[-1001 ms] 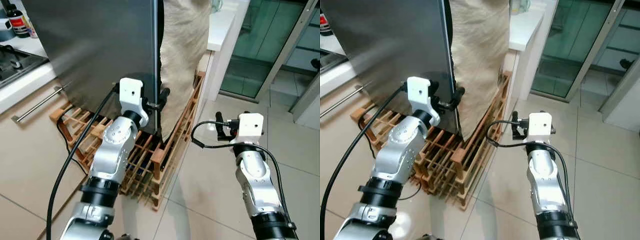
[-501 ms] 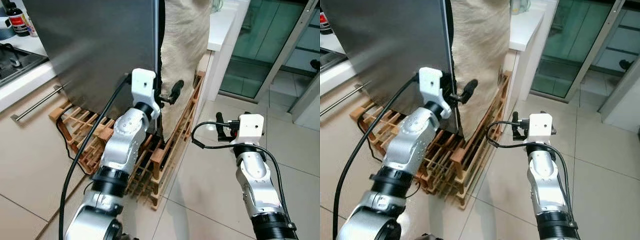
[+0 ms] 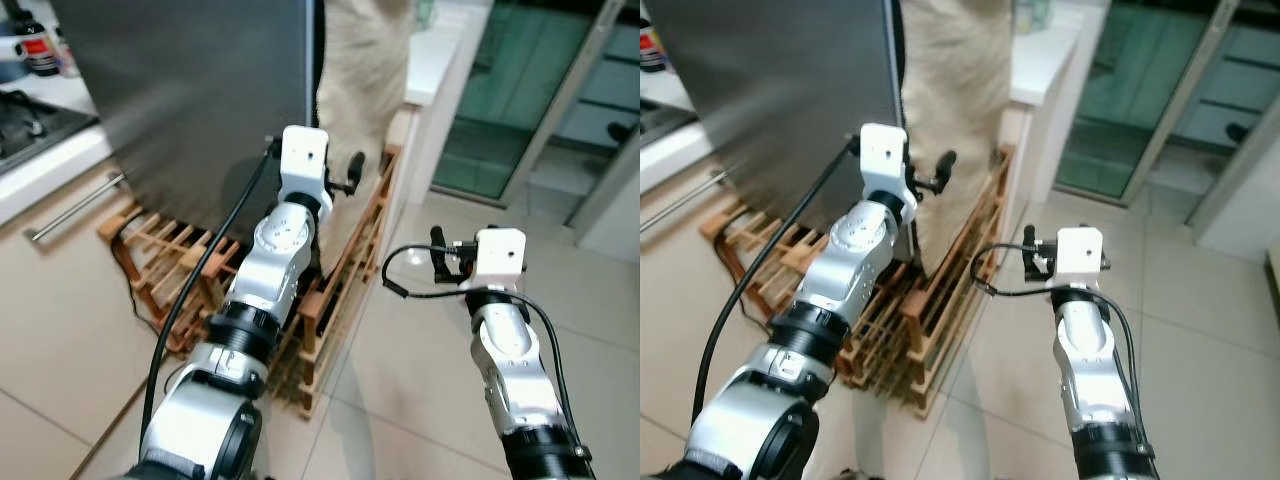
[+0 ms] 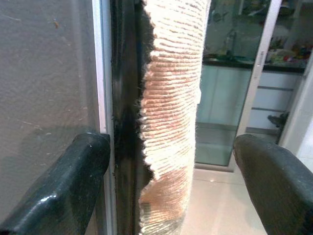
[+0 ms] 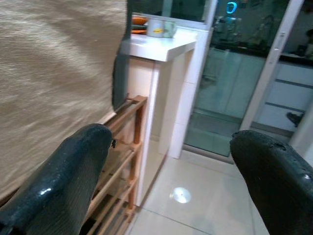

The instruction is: Restocking fridge

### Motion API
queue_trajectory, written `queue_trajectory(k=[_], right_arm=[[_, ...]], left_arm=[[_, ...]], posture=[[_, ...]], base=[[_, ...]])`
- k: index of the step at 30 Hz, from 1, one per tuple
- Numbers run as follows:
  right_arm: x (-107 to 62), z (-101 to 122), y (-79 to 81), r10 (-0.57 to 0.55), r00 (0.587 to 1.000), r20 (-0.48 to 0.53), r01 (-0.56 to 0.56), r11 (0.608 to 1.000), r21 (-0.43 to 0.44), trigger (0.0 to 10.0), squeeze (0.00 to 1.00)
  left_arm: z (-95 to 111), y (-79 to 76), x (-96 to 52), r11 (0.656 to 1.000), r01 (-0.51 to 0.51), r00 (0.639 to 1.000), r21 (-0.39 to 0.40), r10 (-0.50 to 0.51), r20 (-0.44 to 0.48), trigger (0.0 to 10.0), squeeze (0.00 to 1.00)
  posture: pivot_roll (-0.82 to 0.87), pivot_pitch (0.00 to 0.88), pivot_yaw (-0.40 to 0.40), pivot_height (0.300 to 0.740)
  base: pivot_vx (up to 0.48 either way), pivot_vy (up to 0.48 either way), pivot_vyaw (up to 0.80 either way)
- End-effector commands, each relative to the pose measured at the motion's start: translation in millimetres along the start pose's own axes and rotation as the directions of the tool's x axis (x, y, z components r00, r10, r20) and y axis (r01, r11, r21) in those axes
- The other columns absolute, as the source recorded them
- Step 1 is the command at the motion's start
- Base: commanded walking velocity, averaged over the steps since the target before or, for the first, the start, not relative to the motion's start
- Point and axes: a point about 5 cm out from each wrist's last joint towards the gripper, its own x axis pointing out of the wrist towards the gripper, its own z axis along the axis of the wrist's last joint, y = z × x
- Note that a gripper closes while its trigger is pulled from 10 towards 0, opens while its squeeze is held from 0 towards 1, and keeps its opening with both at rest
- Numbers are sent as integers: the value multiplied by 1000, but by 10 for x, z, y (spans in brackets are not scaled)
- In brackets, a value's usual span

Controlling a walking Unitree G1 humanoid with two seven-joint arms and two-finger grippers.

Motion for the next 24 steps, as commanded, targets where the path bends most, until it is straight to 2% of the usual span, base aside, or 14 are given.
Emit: queue_trajectory(k=[1, 3, 4, 5, 6, 7, 10, 14, 15, 16, 17, 18, 21, 24], right_arm=[[7, -8, -20, -9, 1000, -5, 9, 1000, 3, 10000, 0], [6, -12, -14, -6, 1000, -7, 6, 1000, 4, 10000, 0], [6, -12, -14, -6, 1000, -7, 6, 1000, 4, 10000, 0], [3, -22, -8, -3, 1000, -10, 3, 1000, 4, 10000, 0], [3, -22, -8, -3, 1000, -10, 3, 1000, 4, 10000, 0], [-2, -25, -9, -3, 1000, -10, 3, 1000, 4, 10000, 0], [-12, -28, -19, -7, 1000, -12, 8, 1000, 3, 10000, 0], [-71, -74, -65, -27, 999, -29, 27, 1000, 3, 10000, 0], [-71, -74, -65, -27, 999, -29, 27, 1000, 3, 10000, 0], [-89, -87, -72, -29, 999, -34, 29, 1000, 3, 10000, 0], [-124, -111, -75, -30, 999, -44, 30, 1000, 3, 10000, 0], [-124, -111, -75, -30, 999, -44, 30, 1000, 3, 10000, 0], [-152, -132, -77, -29, 998, -53, 30, 1000, 2, 10000, 0], [-163, -141, -78, -30, 998, -56, 30, 1000, 2, 10000, 0]], left_arm=[[12, -124, 50, 997, 74, 997, -37, -74, -10, 10000, 0], [0, -364, 57, 970, 215, 976, -116, -218, -20, 10000, 0], [0, -364, 57, 970, 215, 976, -116, -218, -20, 10000, 0], [78, -680, 45, 908, 396, 918, -140, -395, 33, 10000, 0], [78, -680, 45, 908, 396, 918, -140, -395, 33, 10000, 0], [133, -819, 23, 866, 478, 878, -145, -473, 67, 10000, 0], [212, -948, -1, 816, 554, 833, -164, -542, 113, 10000, 0], [426, -1243, -90, 657, 728, 685, -193, -688, 239, 10000, 0], [426, -1243, -90, 657, 728, 685, -193, -688, 239, 10000, 0], [473, -1318, -118, 616, 762, 647, -201, -714, 266, 10000, 0], [580, -1509, -219, 501, 836, 548, -223, -765, 337, 10000, 0], [580, -1509, -219, 501, 836, 548, -223, -765, 337, 10000, 0], [686, -1689, -356, 370, 900, 434, -228, -805, 404, 10000, 0], [716, -1741, -401, 327, 915, 401, -237, -813, 422, 10000, 0]], posture=[[-139, 0, 2, 740], [-138, 0, 0, 740], [-138, 0, 0, 740], [-139, 0, 1, 740], [-139, 0, 1, 740], [-147, 0, 5, 740], [-149, 0, 6, 740], [-164, 0, 11, 740], [-164, 0, 11, 740], [-169, 0, 12, 740], [-177, 0, 14, 740], [-177, 0, 14, 740], [-183, 0, 16, 740], [-187, 0, 17, 740]], base=[[0, 0, 0], [0, 0, 0], [0, 0, 0], [0, 0, 0], [0, 0, 0], [0, 0, 0], [0, 0, 0], [0, 0, 0], [0, 0, 0], [0, 0, 0], [0, 0, 0], [0, 0, 0], [0, 0, 0], [0, 0, 0]])
